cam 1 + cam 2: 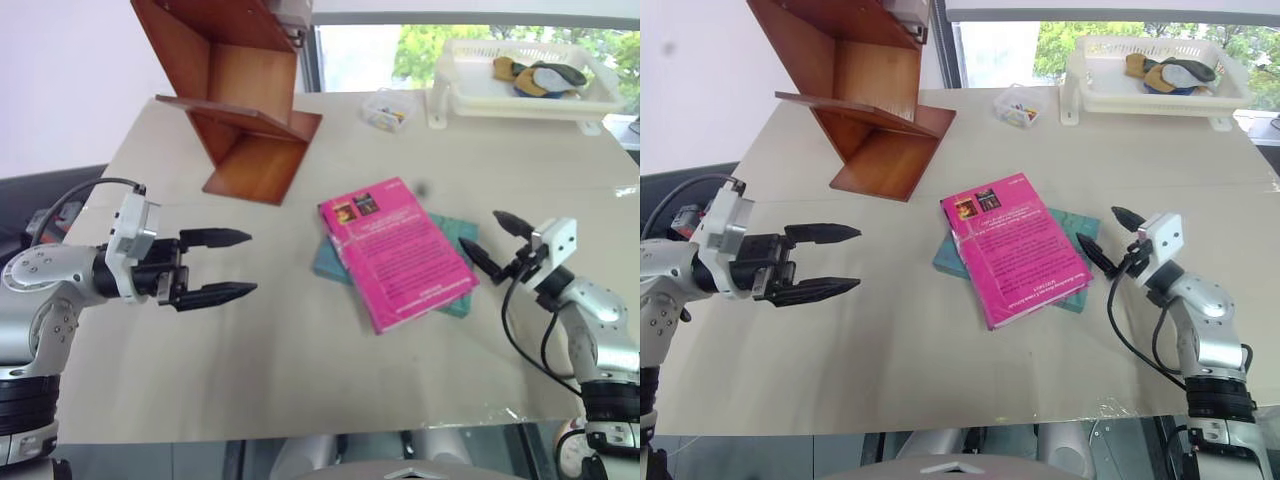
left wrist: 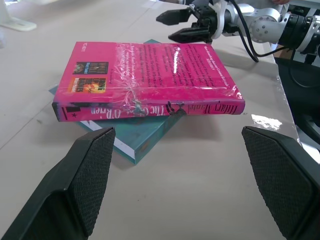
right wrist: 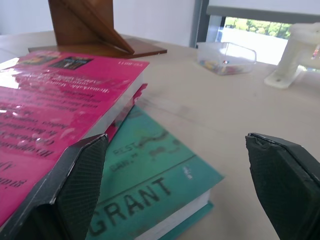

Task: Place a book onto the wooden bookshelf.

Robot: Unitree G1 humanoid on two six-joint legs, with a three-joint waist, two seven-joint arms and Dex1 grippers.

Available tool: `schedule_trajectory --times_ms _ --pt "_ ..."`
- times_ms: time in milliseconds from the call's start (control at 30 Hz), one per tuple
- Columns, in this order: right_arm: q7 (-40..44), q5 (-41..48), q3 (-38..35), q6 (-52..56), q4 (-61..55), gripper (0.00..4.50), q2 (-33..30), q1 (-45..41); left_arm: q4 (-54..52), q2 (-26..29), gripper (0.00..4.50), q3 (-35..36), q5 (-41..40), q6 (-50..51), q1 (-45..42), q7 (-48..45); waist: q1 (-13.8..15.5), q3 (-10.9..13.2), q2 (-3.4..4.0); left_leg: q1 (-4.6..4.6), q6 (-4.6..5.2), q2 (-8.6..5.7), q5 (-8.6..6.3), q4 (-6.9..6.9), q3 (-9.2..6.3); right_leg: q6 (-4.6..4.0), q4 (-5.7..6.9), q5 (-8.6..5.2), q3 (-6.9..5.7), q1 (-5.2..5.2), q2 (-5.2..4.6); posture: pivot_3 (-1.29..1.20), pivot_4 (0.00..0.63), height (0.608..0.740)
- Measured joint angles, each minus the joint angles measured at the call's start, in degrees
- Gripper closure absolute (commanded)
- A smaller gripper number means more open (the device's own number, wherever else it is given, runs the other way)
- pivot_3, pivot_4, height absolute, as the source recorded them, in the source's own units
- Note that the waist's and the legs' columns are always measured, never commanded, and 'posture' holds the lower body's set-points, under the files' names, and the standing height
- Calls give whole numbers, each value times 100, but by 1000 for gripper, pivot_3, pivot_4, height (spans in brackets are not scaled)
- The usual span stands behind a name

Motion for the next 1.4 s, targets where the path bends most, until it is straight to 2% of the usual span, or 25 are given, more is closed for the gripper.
schedule_trajectory --times_ms 533,1167,1400 --pt "293 -507 876 -250 582 0 232 -887 -20 0 128 3 -2 0 67 -9 -18 1 -1 0 0 0 0 -1 -1 0 -2 0 -2 0 4 0 150 740" --pt "266 -726 1096 -417 835 0 647 -1071 -45 1 128 16 -9 8 234 18 -35 1 -1 0 -2 1 1 -2 -1 -1 -1 0 -2 -8 9 0 150 740" --pt "267 -816 1086 -634 1118 0 588 -1231 -40 0 128 -58 41 545 299 613 -39 1 -2 0 -2 0 1 -2 -1 -1 0 1 -1 -9 9 0 150 740"
